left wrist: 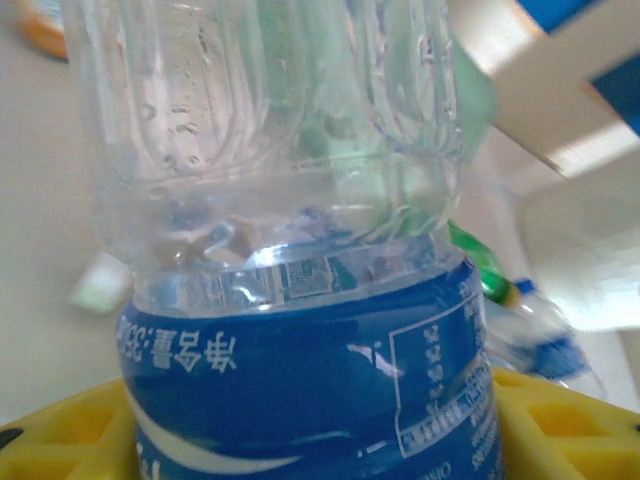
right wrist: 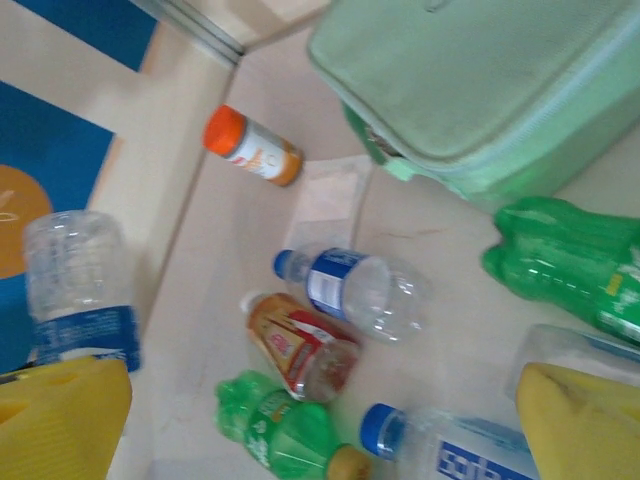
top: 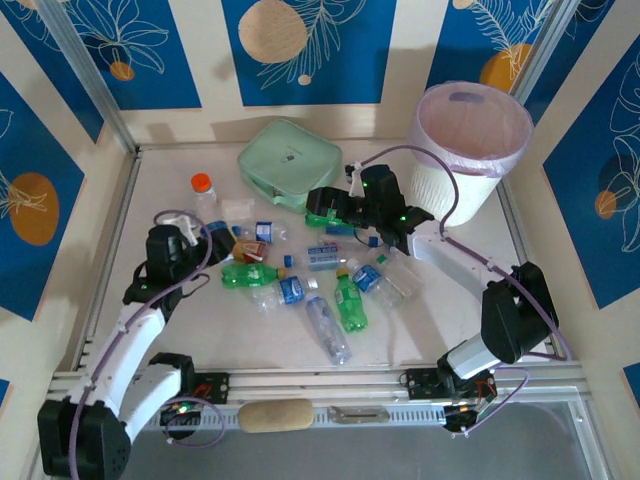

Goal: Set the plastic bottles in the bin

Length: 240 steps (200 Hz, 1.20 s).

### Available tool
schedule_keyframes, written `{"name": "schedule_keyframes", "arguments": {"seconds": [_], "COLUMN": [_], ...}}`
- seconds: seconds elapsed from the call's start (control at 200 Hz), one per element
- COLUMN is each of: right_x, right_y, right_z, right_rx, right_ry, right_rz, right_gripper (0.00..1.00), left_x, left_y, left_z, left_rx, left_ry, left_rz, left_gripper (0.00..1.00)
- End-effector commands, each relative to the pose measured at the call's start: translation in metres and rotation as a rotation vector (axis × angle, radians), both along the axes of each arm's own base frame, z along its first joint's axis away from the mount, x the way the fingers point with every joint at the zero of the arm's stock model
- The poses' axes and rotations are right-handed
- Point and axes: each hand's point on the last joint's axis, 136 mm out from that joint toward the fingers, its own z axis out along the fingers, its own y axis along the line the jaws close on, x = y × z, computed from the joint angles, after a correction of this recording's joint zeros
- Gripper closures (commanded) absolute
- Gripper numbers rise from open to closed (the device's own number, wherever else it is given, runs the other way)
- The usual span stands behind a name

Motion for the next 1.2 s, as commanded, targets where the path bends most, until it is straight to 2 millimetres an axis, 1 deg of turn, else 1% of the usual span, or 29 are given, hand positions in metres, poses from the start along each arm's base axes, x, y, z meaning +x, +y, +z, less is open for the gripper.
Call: {"name": "schedule_keyframes", "arguments": {"seconds": [0.0, 0.125, 0.22, 0.405, 0.485, 0.615, 0.77, 0.905, 1.055, 1.196], "right_x": [-0.007, -0.01, -0.011, -0.015, -0.017, -0.02, -0.02, -0.02, -0.021, -0.021], "right_y": [0.01, 0.015, 0.018, 0.027, 0.03, 0.035, 0.042, 0.049, 0.054, 0.055], "right_z": [0.034, 0.038, 0.038, 0.039, 0.039, 0.037, 0.03, 0.021, 0.015, 0.013], "right_rx": [0.108, 0.158, 0.179, 0.208, 0.215, 0.218, 0.227, 0.234, 0.249, 0.255], "right_ry": [-0.037, -0.027, -0.017, -0.015, -0.02, -0.018, 0.001, 0.025, 0.047, 0.055], "right_rz": [0.065, 0.092, 0.108, 0.148, 0.163, 0.183, 0.206, 0.225, 0.242, 0.25], "right_gripper": [0.01, 0.01, 0.01, 0.01, 0.01, 0.0, 0.02, 0.04, 0.11, 0.23], "left_x": [0.003, -0.005, -0.01, -0.015, -0.017, -0.018, -0.023, -0.025, -0.026, -0.027], "left_y": [-0.048, -0.084, -0.105, -0.136, -0.146, -0.158, -0.173, -0.181, -0.185, -0.186], "left_z": [0.052, 0.055, 0.054, 0.051, 0.05, 0.049, 0.049, 0.048, 0.046, 0.045], "left_rx": [-0.04, 0.004, 0.008, -0.011, -0.016, -0.026, -0.034, -0.036, -0.035, -0.036], "left_ry": [-0.202, -0.245, -0.259, -0.266, -0.265, -0.265, -0.264, -0.264, -0.259, -0.255], "left_rz": [-0.234, -0.358, -0.427, -0.512, -0.538, -0.571, -0.619, -0.642, -0.652, -0.654], "left_gripper": [0.47, 0.48, 0.48, 0.48, 0.48, 0.49, 0.49, 0.48, 0.48, 0.48]}}
